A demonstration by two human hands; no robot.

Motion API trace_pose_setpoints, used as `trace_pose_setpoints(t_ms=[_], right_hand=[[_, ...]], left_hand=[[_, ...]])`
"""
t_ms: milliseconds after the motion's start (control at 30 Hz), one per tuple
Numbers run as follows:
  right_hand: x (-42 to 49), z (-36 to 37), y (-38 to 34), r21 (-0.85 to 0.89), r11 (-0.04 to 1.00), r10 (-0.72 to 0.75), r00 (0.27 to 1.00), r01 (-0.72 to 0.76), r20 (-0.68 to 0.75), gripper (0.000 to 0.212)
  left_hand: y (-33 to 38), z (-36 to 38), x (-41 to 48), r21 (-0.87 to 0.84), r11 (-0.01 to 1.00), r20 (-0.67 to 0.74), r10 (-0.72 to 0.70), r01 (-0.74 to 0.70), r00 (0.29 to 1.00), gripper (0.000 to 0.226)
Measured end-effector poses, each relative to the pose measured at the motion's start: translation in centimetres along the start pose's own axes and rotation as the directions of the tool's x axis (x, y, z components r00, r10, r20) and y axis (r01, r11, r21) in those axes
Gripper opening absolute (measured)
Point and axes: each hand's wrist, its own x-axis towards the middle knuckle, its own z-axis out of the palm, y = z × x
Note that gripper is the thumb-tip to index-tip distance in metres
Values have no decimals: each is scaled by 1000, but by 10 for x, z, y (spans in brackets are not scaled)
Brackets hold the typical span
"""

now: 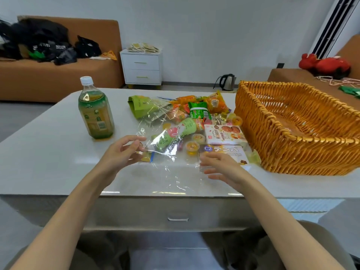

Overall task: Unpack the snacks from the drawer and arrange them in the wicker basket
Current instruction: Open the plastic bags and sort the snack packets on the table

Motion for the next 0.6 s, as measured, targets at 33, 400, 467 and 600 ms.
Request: trace_pose_setpoints(t_ms=[33, 400, 467, 600], right_hand=[[2, 1, 1, -21, 1000, -2, 1000, 2, -15, 34], [20, 26, 25, -627, 766, -304, 939, 141, -160, 34], [21, 30, 29, -642, 753, -321, 933, 148, -161, 24], [15, 28, 30, -662, 730, -381, 906, 170, -187, 12]], left_hand=[[-1, -1, 0, 8, 1000, 2, -3, 3, 1000, 19], [-13, -16, -2, 114, 992, -117, -32, 46, 993, 18], [-17, -19, -2, 128, 989, -114, -61, 76, 992, 18], [-20, -21, -6, 85, 990, -116, -100, 110, 988, 18]])
